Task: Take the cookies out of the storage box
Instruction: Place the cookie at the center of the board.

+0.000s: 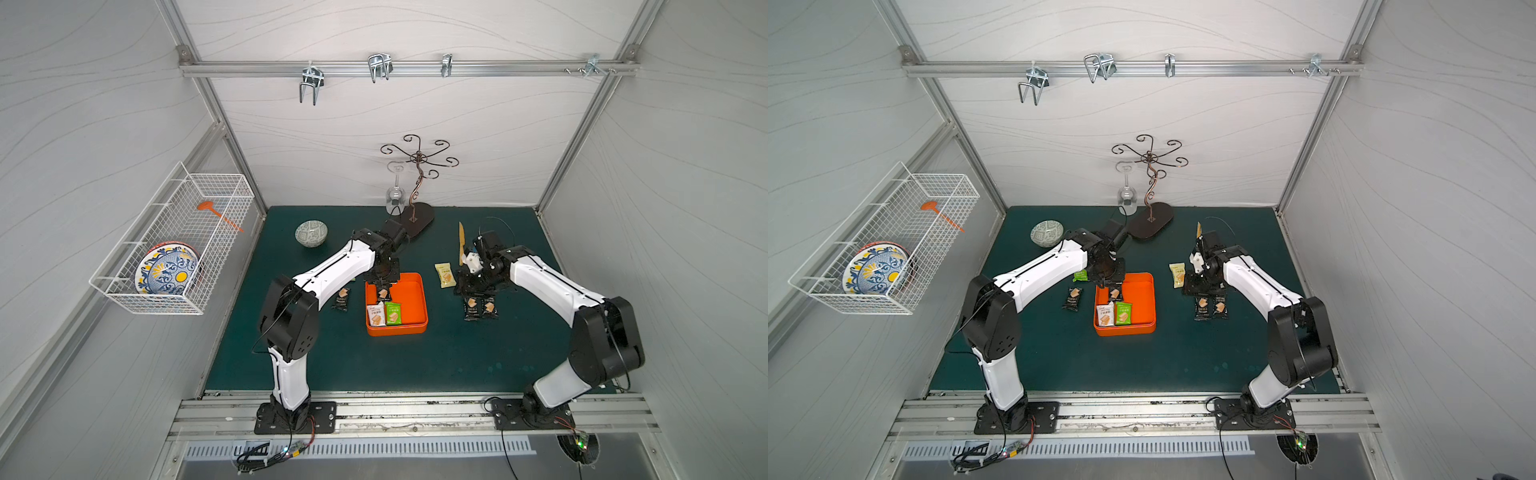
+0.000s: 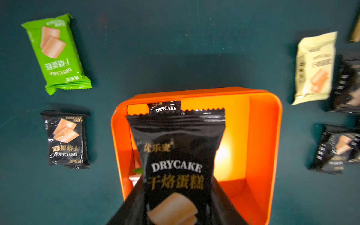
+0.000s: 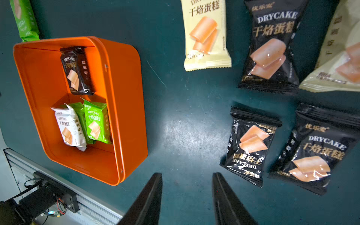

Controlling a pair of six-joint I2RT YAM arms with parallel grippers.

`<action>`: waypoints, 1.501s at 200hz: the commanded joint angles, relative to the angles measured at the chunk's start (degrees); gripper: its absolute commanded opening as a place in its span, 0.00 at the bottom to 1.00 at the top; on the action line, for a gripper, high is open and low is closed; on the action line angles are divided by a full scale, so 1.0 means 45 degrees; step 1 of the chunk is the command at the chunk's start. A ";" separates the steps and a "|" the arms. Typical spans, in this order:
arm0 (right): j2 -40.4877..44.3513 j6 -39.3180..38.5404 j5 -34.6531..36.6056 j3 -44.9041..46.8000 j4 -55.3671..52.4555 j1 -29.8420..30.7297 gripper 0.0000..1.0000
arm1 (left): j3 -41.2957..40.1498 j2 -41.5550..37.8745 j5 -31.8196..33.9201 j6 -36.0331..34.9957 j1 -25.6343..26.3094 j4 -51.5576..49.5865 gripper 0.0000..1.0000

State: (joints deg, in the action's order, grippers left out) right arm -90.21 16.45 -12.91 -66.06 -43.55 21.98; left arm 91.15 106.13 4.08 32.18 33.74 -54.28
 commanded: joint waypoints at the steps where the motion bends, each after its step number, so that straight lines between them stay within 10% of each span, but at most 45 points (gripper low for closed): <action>1: 0.0063 -0.0083 0.0000 -0.0144 -0.0257 -0.0079 0.46 | 0.0129 -0.0720 0.0142 0.0114 -0.0084 -0.0340 0.31; 161: -0.0200 -0.0103 0.0197 -0.0782 -0.0806 -0.0079 0.47 | -0.3199 -0.1075 -0.0120 -0.2139 -0.5727 0.1809 0.32; 300: -0.1098 -0.0431 0.0631 -0.2145 -0.1709 -0.0079 0.47 | -0.2910 0.1117 -0.0669 -0.3207 -0.6988 0.2873 0.40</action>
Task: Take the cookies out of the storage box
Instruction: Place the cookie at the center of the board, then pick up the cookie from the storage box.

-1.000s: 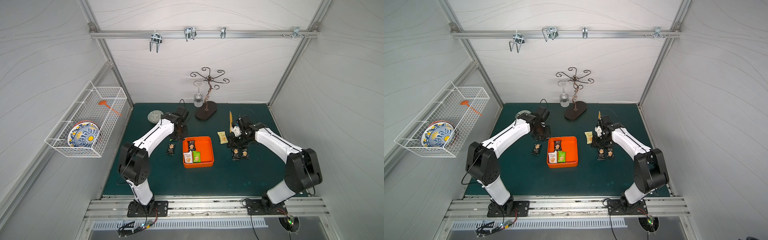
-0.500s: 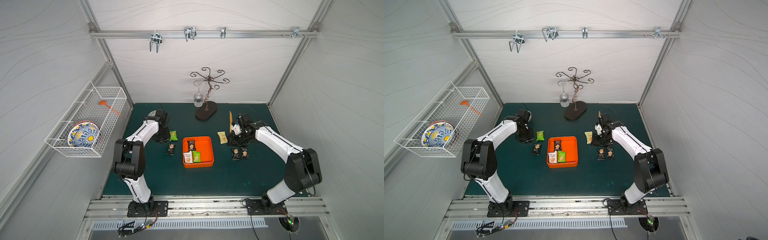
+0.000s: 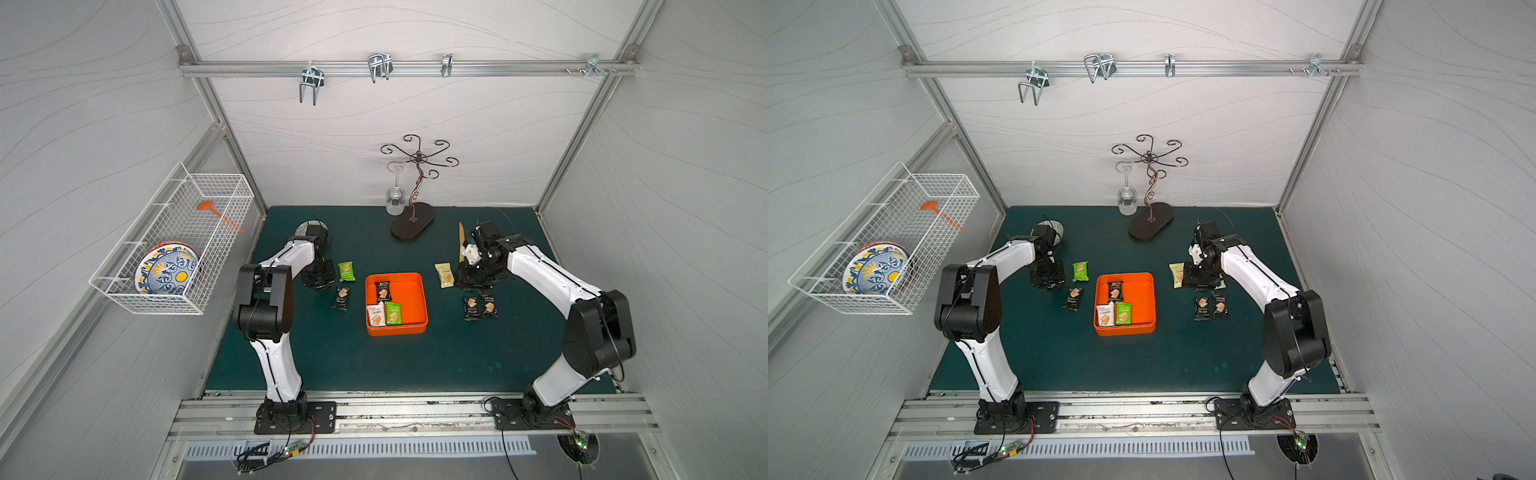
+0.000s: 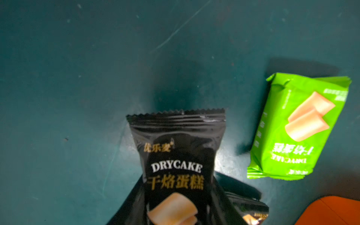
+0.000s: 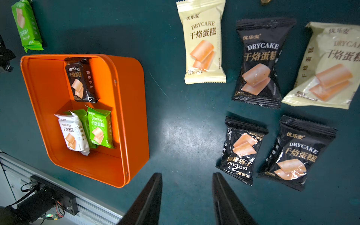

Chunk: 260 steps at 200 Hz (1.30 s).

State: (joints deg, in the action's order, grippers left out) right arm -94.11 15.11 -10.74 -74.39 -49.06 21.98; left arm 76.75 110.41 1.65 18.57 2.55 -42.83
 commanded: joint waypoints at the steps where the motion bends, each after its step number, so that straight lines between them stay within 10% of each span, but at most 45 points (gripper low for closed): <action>1: -0.0237 -0.0135 0.0156 -0.0300 -0.0475 -0.0079 0.46 | 0.0290 0.0158 -0.0131 -0.0171 -0.0058 0.0333 0.40; 135: 0.0494 0.0075 -0.0275 0.0220 0.0031 -0.0060 0.47 | 0.0023 -0.2902 -0.0365 0.1113 0.0218 -0.1106 0.65; 260: 0.1201 0.0294 -0.0347 0.0848 0.0465 0.0039 0.51 | 0.0715 -0.3975 0.0117 0.4300 0.5782 -0.1194 0.70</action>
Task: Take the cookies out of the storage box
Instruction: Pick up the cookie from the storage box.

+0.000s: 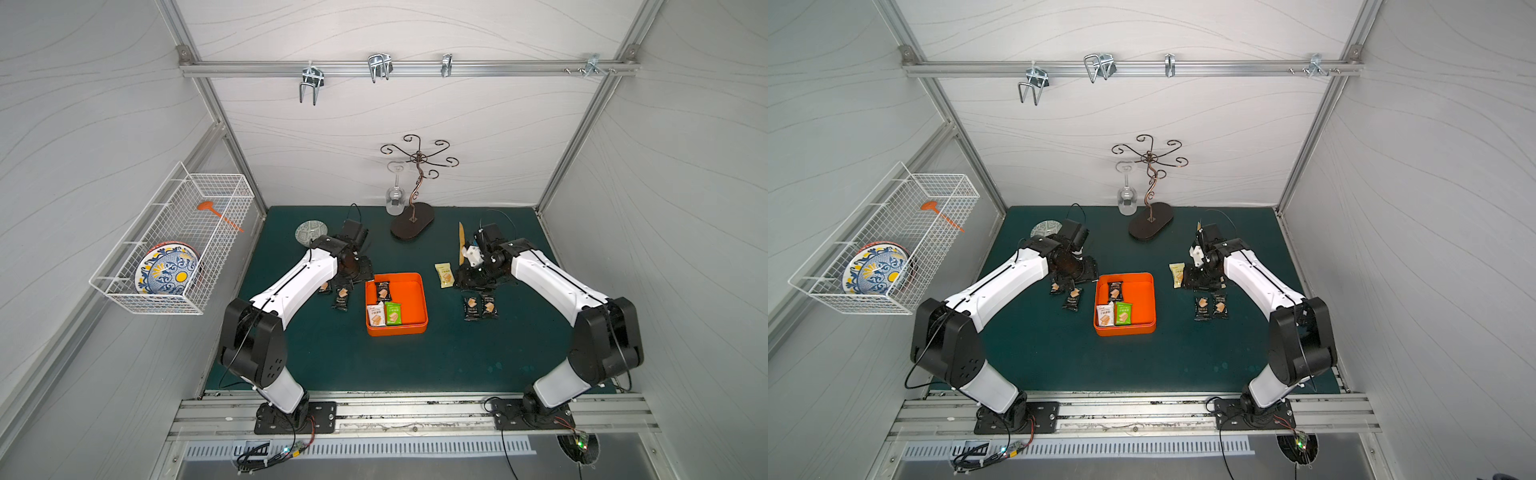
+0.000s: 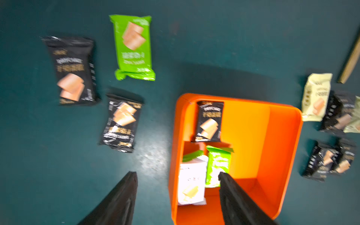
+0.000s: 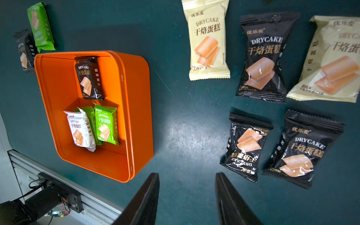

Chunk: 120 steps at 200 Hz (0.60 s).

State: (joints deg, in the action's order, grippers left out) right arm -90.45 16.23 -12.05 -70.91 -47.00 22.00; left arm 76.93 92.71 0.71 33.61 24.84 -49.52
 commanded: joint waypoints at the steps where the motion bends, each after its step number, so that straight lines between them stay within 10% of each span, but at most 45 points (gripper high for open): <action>1: 0.0392 0.0046 -0.0055 0.0075 0.0002 0.0024 0.51 | 0.0687 -0.0028 0.0338 0.0964 0.0867 0.0306 0.70; 120: 0.0695 0.0017 -0.0056 0.0217 -0.0040 -0.0063 0.52 | 0.2339 0.3714 0.0205 0.0169 0.1735 0.0404 0.68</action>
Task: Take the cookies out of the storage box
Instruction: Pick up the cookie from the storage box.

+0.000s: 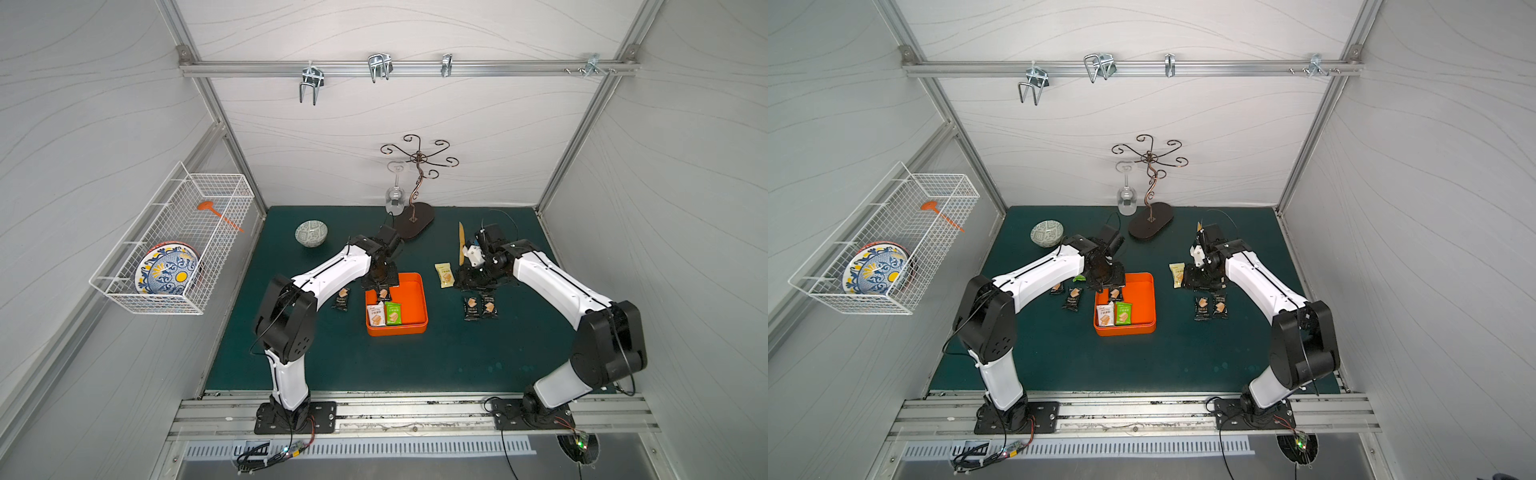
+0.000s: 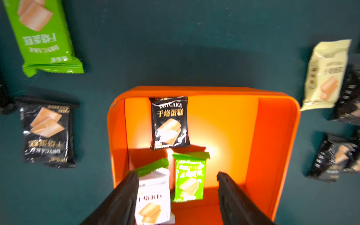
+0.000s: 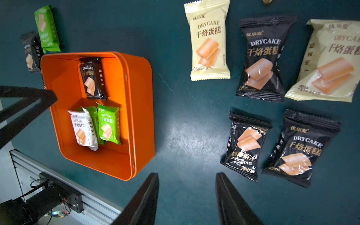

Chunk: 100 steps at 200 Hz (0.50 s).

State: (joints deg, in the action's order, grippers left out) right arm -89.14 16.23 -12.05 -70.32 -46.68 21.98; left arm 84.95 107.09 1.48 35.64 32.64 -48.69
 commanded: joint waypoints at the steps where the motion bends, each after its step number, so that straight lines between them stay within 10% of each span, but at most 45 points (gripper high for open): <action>1: 0.0398 0.0012 -0.0036 0.0083 -0.0124 -0.0059 0.52 | 0.0547 0.0538 0.0029 -0.0283 -0.0003 0.0227 0.68; 100: 0.0103 -0.0005 -0.0064 -0.0153 -0.0289 -0.0294 0.70 | 0.0634 0.2108 0.0019 -0.0566 0.0007 0.0390 0.69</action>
State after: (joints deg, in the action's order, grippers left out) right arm -89.06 16.16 -12.05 -70.32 -46.74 20.99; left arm 85.27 114.93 1.26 34.30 32.64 -47.42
